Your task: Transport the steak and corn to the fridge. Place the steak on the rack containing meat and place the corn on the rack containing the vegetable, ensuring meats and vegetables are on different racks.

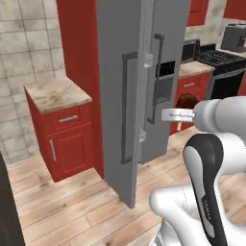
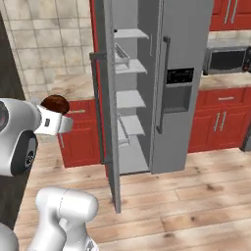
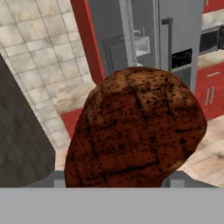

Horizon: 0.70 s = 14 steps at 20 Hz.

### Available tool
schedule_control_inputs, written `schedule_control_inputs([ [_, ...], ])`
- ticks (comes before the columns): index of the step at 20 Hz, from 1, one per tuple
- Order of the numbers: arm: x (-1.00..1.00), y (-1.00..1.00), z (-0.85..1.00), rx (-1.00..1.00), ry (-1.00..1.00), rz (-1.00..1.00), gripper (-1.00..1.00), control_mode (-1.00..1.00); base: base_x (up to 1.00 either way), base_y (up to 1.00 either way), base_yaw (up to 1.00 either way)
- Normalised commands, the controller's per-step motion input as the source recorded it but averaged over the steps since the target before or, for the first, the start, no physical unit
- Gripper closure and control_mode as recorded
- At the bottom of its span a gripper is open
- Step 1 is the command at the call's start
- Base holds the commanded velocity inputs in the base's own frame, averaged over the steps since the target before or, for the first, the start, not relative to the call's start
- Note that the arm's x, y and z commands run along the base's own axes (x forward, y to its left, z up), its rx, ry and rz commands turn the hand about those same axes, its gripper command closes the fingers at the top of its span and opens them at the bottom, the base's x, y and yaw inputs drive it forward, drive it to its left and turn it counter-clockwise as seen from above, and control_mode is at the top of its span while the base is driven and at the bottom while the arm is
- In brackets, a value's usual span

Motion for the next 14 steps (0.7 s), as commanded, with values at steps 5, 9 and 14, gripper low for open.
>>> schedule_control_inputs([
  [5, 0.00, 0.00, 0.00, 0.00, 0.00, 0.00, 1.00, 1.00, -0.01, -0.06, 1.00],
  [9, 0.00, 0.00, 0.00, 0.00, 0.00, 0.00, 1.00, 1.00, -0.13, -0.78, 0.70],
  [14, 0.00, 0.00, 0.00, 0.00, 0.00, 0.00, 1.00, 1.00, -0.38, -1.00, 0.26],
])
